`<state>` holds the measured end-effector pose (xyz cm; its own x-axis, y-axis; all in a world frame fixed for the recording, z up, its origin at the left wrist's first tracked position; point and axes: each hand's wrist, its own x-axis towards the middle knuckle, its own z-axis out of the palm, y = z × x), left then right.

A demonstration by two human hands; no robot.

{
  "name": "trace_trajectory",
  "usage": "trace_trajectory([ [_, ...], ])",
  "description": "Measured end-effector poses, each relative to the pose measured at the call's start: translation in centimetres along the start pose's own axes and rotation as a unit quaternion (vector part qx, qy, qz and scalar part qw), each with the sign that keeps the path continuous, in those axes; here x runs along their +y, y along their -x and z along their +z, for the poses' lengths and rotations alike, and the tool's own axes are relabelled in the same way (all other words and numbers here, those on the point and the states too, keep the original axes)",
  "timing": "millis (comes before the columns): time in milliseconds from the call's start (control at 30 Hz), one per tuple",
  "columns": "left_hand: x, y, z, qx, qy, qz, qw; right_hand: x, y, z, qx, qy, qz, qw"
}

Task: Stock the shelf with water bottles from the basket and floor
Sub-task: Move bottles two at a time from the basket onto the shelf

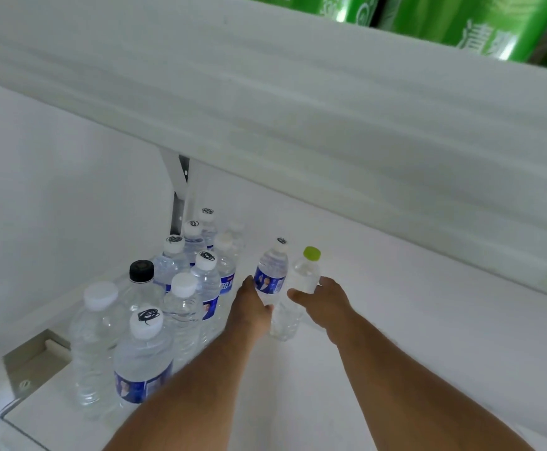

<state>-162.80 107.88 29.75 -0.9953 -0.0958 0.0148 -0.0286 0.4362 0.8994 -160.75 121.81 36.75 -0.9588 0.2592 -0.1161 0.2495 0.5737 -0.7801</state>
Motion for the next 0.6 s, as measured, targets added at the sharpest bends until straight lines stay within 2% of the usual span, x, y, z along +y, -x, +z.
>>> trace_trajectory([
  [233,0.9,4.6,-1.3,-0.038,-0.024,-0.036,0.998,0.7,3.0,-0.3,-0.024,0.068,0.052,0.996],
  [367,1.0,9.2,-2.7,-0.1,-0.086,-0.006,0.991,0.4,7.9,0.4,-0.047,0.123,0.031,0.991],
  [600,1.1,16.8,-8.5,-0.241,-0.272,0.09,0.927,-0.8,18.1,2.1,-0.063,0.269,-0.017,0.961],
])
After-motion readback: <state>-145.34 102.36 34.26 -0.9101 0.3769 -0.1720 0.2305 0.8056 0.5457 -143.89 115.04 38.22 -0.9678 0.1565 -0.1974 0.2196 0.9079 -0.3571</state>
